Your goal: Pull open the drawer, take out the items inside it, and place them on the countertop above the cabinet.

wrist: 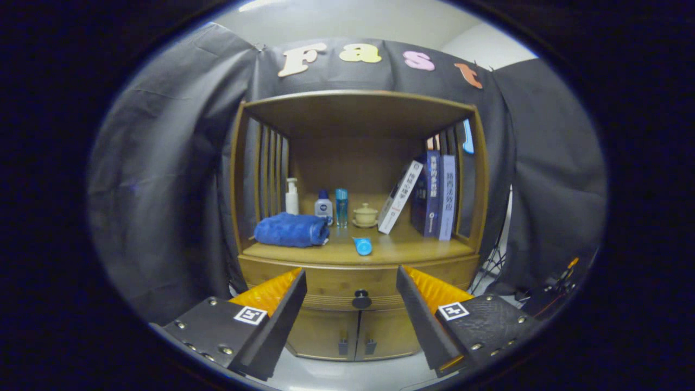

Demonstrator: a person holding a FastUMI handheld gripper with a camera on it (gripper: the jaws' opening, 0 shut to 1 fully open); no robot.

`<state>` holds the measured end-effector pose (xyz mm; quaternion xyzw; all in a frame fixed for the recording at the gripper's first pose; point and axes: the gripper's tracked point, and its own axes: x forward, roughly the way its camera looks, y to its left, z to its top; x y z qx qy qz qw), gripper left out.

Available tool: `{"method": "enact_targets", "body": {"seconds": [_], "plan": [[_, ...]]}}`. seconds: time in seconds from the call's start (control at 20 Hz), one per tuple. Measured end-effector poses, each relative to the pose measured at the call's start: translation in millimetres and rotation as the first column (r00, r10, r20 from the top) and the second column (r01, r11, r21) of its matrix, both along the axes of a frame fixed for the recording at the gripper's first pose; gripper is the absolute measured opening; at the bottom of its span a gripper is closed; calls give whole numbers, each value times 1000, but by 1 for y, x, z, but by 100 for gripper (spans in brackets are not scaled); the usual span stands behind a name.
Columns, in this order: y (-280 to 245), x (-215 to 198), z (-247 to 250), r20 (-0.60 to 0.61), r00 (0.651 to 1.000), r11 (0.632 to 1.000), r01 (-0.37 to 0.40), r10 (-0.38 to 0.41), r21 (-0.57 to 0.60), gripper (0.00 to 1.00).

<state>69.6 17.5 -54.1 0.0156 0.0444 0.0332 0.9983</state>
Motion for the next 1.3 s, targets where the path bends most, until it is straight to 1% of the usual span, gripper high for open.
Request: {"method": "enact_targets", "body": {"seconds": [0.15, 0.35, 0.5, 0.6, 0.75, 0.85, 1.0, 1.3], "plan": [[1, -33, 33, 38, 999, 999, -27, 28, -32, 99], [-5, -67, 65, 56, 998, 999, -31, 33, -27, 99], [-13, -85, 76, 64, 998, 1000, -28, 28, 12, 99], [-18, -94, 75, 59, 998, 999, -28, 27, 19, 99], [-22, -101, 67, 77, 997, 1000, -28, 27, 4, 99], [-24, -99, 59, 68, 997, 1000, -20, 21, -5, 99], [-15, -96, 56, 57, 997, 999, -43, 42, 10, 99], [-22, -92, 46, 43, 999, 999, -31, 30, 19, 99]]}}
